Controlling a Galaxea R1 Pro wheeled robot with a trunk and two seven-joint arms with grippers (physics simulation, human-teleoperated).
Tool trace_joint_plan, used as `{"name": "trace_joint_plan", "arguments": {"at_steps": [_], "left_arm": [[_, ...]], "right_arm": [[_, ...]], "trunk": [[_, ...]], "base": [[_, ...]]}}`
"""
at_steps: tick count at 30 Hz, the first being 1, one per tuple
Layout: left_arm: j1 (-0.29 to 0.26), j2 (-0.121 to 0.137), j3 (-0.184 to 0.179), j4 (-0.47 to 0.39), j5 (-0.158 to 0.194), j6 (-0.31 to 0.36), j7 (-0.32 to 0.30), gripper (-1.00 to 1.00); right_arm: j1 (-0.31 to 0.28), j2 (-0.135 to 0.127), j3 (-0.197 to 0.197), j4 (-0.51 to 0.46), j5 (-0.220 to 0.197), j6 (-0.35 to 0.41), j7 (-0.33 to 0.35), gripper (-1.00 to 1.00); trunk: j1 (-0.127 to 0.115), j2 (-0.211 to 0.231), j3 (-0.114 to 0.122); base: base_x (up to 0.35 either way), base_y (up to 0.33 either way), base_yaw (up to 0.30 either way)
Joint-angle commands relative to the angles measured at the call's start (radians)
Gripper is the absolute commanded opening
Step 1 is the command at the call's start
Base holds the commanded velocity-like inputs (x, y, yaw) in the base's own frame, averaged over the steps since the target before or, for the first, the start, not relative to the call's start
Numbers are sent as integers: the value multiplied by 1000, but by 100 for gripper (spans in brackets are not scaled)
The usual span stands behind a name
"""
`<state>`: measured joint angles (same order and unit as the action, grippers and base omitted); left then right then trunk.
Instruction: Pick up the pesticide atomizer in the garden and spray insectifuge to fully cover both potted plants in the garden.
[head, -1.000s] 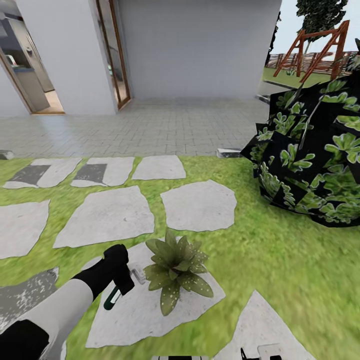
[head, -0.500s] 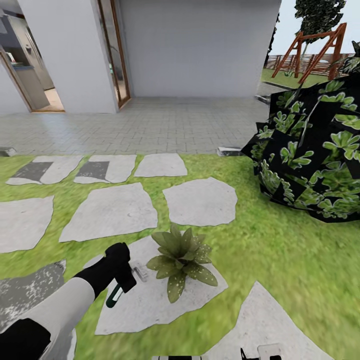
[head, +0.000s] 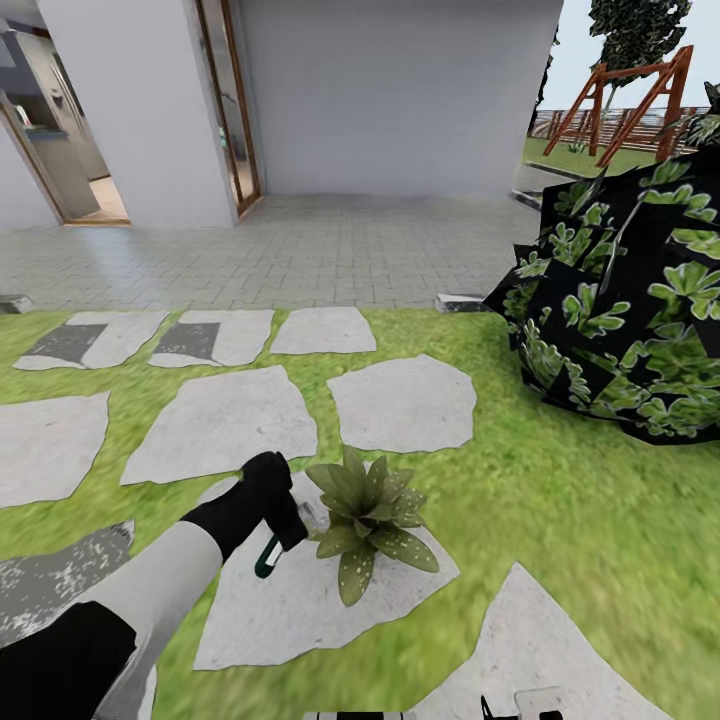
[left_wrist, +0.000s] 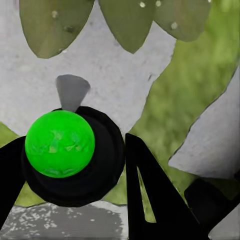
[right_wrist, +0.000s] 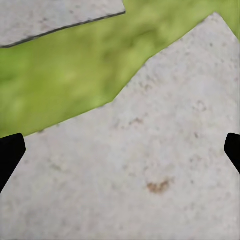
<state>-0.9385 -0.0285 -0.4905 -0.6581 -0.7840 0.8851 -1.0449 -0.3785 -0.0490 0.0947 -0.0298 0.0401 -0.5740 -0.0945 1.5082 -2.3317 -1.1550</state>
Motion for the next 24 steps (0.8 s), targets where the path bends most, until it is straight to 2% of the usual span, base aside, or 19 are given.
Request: {"name": "trace_joint_plan", "arguments": {"at_steps": [1,2,4,6,7,9,10,16,19,22,23,24], "left_arm": [[-2,-1,0,-1,-29,6,-15,-100],[-3,1,1,0,-60,6,-22,-100],[-2,5,0,1,-75,5,-37,-100],[-2,10,0,1,-90,5,-85,-100],[-1,14,0,1,-114,4,-120,-100],[3,15,1,2,-153,4,-139,-100],[5,14,2,1,-184,4,-149,-100],[-6,-19,-2,-20,-213,3,-224,-100],[-6,-26,-2,-70,-252,4,-239,-100],[-6,-29,-2,-105,-310,4,-330,-100],[-6,-28,-2,-120,-340,3,-362,-100],[-6,-26,-1,-144,-395,3,-411,-100]], "right_arm": [[0,0,8,1,4,-1,-10,100],[-1,0,8,1,4,-1,-10,100],[-1,0,8,1,4,-1,-10,100],[-1,0,8,1,4,-1,-10,100],[-1,0,8,1,4,-1,-10,100],[0,0,8,1,4,-1,-10,100],[-1,0,8,0,4,-1,-10,100],[0,0,8,1,4,-1,-10,100],[-1,0,8,0,4,-1,-10,100],[0,0,8,0,4,-1,-10,100],[-1,0,8,0,4,-1,-11,100],[-1,0,8,0,4,-1,-11,100]], "trunk": [[0,0,-1],[0,0,-1],[0,0,-1],[0,0,-1],[0,0,-1],[0,0,-1],[0,0,-1],[0,0,-1],[0,0,-1],[0,0,-1],[0,0,-1],[0,0,-1]], "base": [[0,0,0],[0,0,0],[0,0,0],[0,0,0],[0,0,0],[0,0,0],[0,0,0],[0,0,0],[0,0,0],[0,0,0],[0,0,0],[0,0,0]]}}
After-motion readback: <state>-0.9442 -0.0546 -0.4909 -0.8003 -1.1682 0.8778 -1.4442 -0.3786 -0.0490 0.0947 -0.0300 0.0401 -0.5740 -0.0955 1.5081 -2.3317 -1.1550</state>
